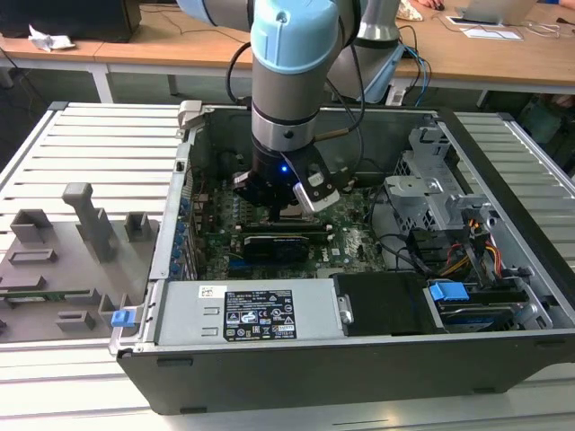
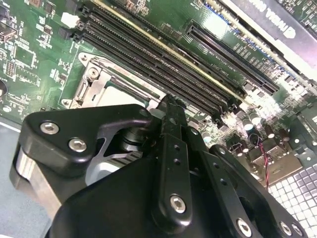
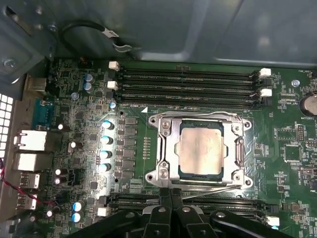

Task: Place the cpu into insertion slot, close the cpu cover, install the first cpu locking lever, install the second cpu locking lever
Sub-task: 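Install the second cpu locking lever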

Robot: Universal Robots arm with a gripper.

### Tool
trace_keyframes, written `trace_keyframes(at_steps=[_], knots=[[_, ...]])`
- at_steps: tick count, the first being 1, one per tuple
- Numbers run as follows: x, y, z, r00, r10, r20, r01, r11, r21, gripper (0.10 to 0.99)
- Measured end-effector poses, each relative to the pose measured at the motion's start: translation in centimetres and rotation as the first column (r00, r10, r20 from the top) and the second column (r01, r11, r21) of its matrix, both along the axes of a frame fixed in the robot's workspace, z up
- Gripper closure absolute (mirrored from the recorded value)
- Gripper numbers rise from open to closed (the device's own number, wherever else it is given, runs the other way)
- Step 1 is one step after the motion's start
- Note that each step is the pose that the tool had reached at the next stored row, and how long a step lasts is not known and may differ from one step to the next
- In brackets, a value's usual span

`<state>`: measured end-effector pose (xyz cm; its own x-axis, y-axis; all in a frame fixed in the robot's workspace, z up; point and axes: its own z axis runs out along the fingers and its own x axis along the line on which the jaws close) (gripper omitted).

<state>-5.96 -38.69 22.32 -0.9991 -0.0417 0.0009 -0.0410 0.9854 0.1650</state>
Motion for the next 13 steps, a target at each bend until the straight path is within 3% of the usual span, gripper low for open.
trace_keyframes(at_steps=[6,8,13], knots=[[0.00,-0.48,-0.04,1.0000,0.000,0.0001,0.000,0.9999,0.012,0.980],[-0.06,-0.98,-0.06,1.0000,0.000,0.0001,0.000,0.9997,0.023,0.980],[-0.60,-1.04,-0.24,1.0000,0.000,0.0001,0.000,0.9994,0.036,0.980]])
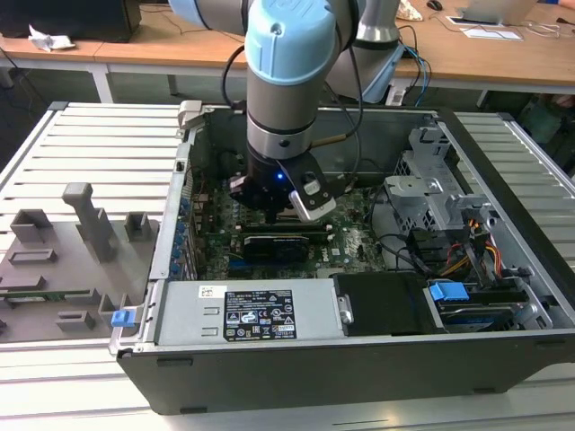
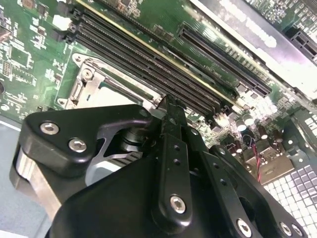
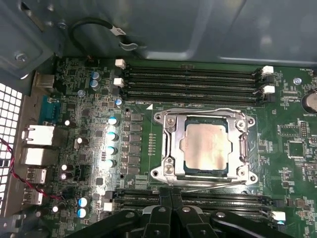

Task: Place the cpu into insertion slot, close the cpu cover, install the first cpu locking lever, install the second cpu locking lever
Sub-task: 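Install the second cpu locking lever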

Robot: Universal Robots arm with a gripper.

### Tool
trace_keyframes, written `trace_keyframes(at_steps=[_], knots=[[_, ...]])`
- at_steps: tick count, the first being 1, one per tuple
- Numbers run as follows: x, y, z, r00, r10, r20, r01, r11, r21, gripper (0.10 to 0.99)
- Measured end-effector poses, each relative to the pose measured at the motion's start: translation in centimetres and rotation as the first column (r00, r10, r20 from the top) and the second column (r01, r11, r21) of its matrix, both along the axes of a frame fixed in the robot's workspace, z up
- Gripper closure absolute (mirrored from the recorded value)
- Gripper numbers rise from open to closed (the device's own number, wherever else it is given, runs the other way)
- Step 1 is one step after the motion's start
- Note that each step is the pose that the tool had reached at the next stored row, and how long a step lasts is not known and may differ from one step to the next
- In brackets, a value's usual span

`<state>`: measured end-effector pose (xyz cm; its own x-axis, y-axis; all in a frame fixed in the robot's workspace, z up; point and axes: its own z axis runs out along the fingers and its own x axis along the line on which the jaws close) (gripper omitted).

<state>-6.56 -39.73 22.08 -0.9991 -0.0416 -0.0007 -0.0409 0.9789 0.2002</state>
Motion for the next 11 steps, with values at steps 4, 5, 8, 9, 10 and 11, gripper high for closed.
trace_keyframes(at_steps=[4,5,8,9,10,11], knots=[[-0.23,-0.01,-0.52,1.0000,0.000,-0.0001,0.000,1.0000,0.010,0.980],[-0.24,0.00,-0.64,1.0000,0.000,0.0000,0.000,0.9999,0.011,0.980],[-0.33,0.00,-0.85,1.0000,0.000,-0.0001,0.000,0.9999,0.014,0.980],[-0.32,0.00,-0.93,1.0000,0.000,0.0000,0.000,0.9999,0.014,0.980],[-0.33,0.00,-1.14,1.0000,0.000,-0.0001,0.000,0.9999,0.015,0.980],[-0.36,0.00,-1.21,1.0000,0.000,0.0000,0.000,0.9999,0.016,0.980]])
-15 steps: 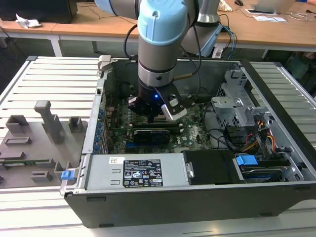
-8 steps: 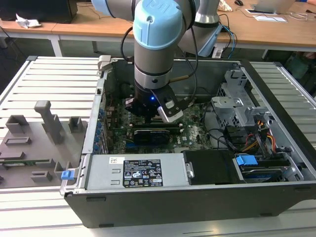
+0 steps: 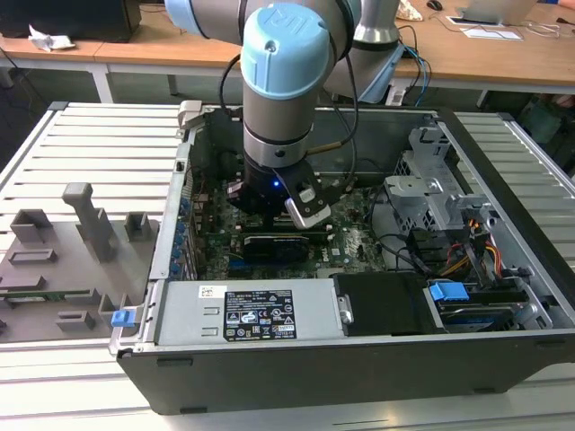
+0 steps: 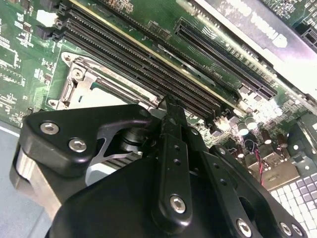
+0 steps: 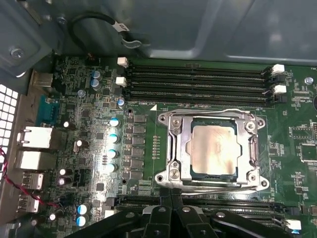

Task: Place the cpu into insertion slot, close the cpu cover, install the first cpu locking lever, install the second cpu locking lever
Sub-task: 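Install the second cpu locking lever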

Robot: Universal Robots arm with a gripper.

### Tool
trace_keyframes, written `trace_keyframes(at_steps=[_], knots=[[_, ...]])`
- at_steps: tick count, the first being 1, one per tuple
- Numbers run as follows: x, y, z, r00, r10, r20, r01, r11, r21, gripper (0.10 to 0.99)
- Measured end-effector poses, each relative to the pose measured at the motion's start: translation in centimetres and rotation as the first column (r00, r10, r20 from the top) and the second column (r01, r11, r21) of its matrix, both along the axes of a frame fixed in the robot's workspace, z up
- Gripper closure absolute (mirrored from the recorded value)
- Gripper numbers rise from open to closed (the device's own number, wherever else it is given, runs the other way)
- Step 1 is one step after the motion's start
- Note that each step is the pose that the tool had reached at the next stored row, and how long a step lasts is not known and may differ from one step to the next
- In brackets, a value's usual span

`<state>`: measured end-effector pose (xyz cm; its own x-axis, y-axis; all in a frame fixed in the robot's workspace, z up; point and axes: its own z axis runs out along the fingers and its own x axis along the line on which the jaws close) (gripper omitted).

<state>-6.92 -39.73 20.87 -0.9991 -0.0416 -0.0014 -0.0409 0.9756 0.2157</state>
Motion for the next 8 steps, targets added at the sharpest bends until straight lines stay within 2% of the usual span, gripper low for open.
trace_keyframes(at_steps=[8], knots=[[-0.27,0.08,-0.40,1.0000,0.000,-0.0002,0.000,0.9999,0.016,0.980]])
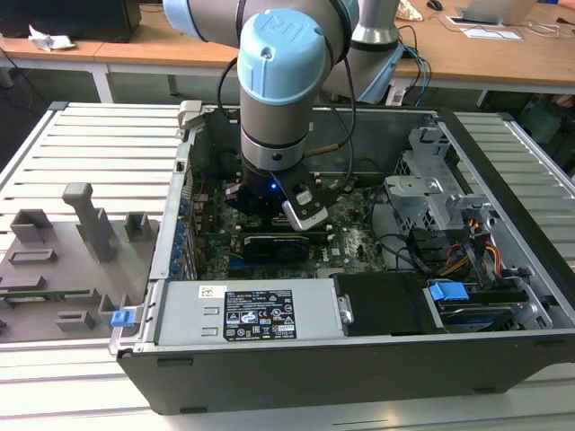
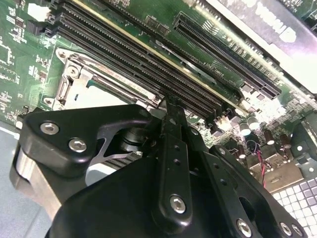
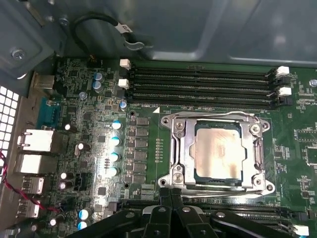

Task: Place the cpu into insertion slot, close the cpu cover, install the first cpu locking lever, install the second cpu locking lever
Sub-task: 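Install the second cpu locking lever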

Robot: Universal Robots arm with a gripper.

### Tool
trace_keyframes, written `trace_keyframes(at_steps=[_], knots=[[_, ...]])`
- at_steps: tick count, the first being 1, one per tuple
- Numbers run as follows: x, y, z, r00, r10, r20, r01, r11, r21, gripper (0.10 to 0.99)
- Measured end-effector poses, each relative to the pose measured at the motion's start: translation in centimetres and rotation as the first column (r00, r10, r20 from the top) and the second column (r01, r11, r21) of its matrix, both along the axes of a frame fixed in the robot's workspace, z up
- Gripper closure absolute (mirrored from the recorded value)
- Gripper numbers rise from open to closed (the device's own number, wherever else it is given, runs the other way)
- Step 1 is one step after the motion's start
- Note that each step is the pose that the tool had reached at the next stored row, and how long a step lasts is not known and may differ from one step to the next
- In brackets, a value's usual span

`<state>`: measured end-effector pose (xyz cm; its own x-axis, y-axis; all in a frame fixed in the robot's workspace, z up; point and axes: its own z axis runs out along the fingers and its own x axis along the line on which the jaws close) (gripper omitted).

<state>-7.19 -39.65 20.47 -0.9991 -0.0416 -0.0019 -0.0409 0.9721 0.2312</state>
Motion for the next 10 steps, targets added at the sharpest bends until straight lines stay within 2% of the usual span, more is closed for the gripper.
trace_keyframes(at_steps=[3,10], knots=[[-0.04,0.05,-0.14,1.0000,0.000,0.0002,0.000,1.0000,0.009,0.980],[-0.39,0.24,-0.30,1.0000,0.000,0.0001,0.000,0.9998,0.018,0.980]])
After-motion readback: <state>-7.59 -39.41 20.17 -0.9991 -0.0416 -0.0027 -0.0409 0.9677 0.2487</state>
